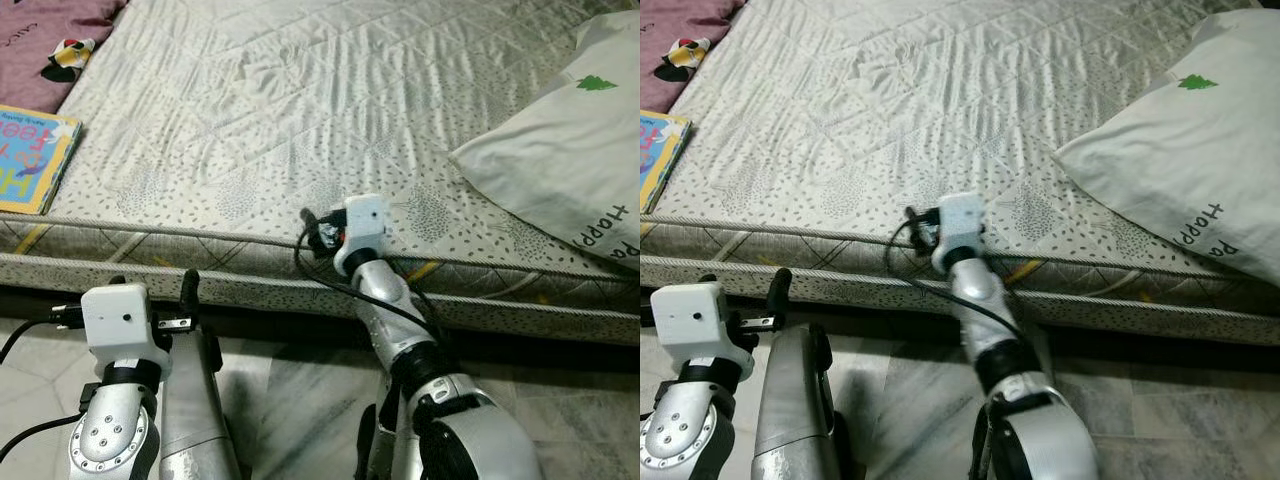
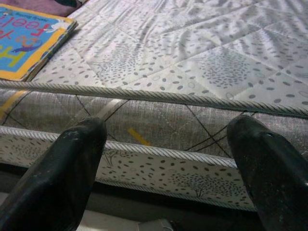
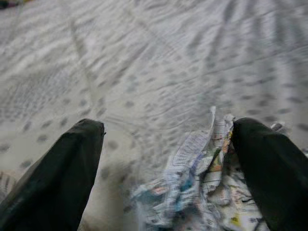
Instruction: Clean up the room
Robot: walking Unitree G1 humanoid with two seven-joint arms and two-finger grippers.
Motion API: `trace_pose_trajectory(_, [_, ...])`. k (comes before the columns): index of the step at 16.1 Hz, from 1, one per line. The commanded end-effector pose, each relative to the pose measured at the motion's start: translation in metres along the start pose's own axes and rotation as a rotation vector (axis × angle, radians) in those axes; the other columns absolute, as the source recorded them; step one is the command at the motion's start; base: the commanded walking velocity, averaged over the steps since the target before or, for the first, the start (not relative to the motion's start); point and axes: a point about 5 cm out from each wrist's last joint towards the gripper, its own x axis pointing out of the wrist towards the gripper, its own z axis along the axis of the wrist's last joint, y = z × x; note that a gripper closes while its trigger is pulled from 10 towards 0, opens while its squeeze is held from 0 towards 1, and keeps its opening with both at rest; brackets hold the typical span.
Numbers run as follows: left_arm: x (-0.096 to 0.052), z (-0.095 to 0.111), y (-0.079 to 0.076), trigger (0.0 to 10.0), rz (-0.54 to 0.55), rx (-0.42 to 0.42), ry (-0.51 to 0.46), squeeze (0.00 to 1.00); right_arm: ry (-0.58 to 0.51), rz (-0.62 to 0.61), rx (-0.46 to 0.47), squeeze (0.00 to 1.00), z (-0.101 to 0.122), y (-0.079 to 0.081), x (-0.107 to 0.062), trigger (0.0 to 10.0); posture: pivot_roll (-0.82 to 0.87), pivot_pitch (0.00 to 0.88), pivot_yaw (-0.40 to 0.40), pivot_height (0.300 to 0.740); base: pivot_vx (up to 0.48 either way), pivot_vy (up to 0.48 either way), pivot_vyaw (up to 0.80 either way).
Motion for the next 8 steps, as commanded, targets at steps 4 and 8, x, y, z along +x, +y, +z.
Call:
trace_pose_trajectory(4, [-0.001,0.001,0.001,10.0,0.006,0.019,0.004,0.0,0.068,0.046,-0.067,0.0,-0.016,0.028,-0.001,0.0,0.19,0.248,-0.054,0.471,0.0,0.0,0.0])
trace_pose_trajectory(8, [0.001,0.0,-0.001,10.0,0.004,0.015,0.001,0.0,0.105,0.015,-0.142,0.0,-0.027,0.021,-0.005,0.0,0.18,0.232,-0.063,0.471,0.0,0.0,0.0])
